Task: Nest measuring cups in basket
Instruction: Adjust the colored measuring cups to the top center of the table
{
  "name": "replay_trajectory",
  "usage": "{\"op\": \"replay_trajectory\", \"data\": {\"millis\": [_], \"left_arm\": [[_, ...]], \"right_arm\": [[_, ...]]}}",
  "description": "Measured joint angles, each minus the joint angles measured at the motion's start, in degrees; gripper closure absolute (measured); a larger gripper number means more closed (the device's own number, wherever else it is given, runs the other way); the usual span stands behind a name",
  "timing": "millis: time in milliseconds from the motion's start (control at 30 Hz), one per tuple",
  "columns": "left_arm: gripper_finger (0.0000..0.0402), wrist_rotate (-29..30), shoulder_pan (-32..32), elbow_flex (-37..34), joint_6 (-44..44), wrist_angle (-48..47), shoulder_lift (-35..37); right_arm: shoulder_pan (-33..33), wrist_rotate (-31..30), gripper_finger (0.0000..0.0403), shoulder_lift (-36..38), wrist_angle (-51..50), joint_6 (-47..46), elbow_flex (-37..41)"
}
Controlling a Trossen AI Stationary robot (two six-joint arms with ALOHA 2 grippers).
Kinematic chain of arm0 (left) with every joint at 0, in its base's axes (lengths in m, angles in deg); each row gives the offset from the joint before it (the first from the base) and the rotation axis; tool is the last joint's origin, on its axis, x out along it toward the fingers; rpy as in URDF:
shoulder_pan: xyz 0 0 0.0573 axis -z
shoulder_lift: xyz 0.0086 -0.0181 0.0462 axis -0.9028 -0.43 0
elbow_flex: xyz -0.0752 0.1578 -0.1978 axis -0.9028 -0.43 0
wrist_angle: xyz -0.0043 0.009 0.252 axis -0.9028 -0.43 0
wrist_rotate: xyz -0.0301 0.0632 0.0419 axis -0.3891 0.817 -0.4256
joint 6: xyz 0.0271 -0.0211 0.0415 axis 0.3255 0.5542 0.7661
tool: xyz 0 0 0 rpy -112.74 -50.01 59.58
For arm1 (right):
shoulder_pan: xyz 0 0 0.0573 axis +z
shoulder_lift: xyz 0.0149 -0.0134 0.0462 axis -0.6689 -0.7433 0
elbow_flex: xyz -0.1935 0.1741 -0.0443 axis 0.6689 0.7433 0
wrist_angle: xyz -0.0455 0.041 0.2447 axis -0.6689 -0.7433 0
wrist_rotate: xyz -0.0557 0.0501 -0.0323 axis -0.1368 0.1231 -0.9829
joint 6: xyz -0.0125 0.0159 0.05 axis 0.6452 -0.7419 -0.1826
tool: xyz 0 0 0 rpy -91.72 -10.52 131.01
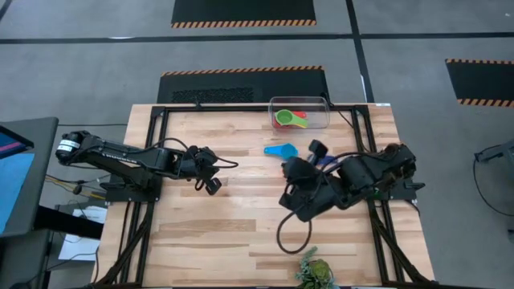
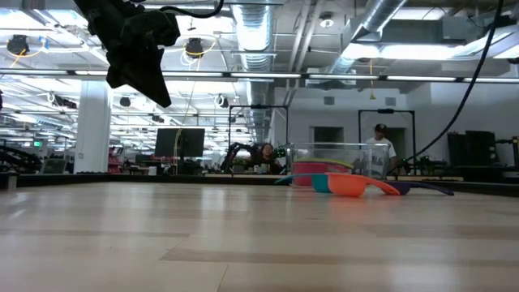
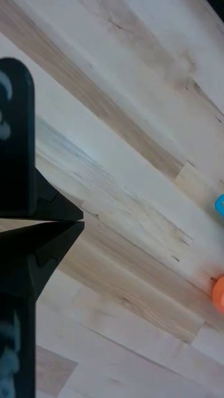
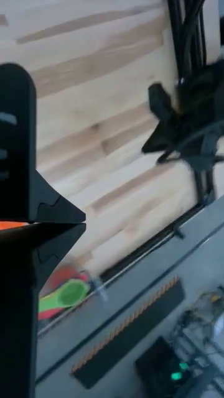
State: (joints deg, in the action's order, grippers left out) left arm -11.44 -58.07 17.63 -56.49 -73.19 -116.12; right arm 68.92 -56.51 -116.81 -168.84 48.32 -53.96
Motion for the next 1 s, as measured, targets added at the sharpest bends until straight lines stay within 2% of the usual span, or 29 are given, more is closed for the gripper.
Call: {"op": "replay_trajectory", "data": {"millis": [100, 267, 400, 500, 633, 800, 900, 1000], "left_arm": [[0.0401, 0.00, 0.00, 0.00, 0.00, 0.00, 0.00], [0.0401, 0.00, -0.02, 0.00, 0.00, -0.05, -0.01], [0.0401, -0.01, -0.02, 0.00, 0.00, -0.02, -0.02], [0.0401, -0.02, -0.02, 0.00, 0.00, -0.01, 0.00], [0.0401, -0.01, -0.02, 0.00, 0.00, 0.02, 0.00], [0.0402, -0.02, -0.02, 0.00, 0.00, 0.00, 0.00], [0.0401, 0.00, -0.02, 0.00, 0.00, 0.00, 0.00], [0.0401, 0.00, -0.02, 0.00, 0.00, 0.02, -0.02]], "right_arm": [[0.51, -2.19, 0.0384, 2.02, -0.34, -1.34, -0.04], [1.64, -8.24, 0.0382, 5.91, -0.28, 2.81, -0.09], [0.17, -9.11, 0.0388, 9.57, -0.11, 5.80, 0.34], [-2.55, -8.95, 0.0389, 12.99, -0.23, 6.15, 4.18], [-7.75, -5.16, 0.0386, 18.74, -0.27, 5.50, 14.94], [-14.51, 0.14, 0.0382, 27.46, 0.23, 5.96, 33.90], [-17.59, 2.11, 0.0386, 32.20, 4.38, 3.58, 46.32], [-19.77, 4.43, 0.0390, 36.66, 12.68, -0.36, 58.22]]}}
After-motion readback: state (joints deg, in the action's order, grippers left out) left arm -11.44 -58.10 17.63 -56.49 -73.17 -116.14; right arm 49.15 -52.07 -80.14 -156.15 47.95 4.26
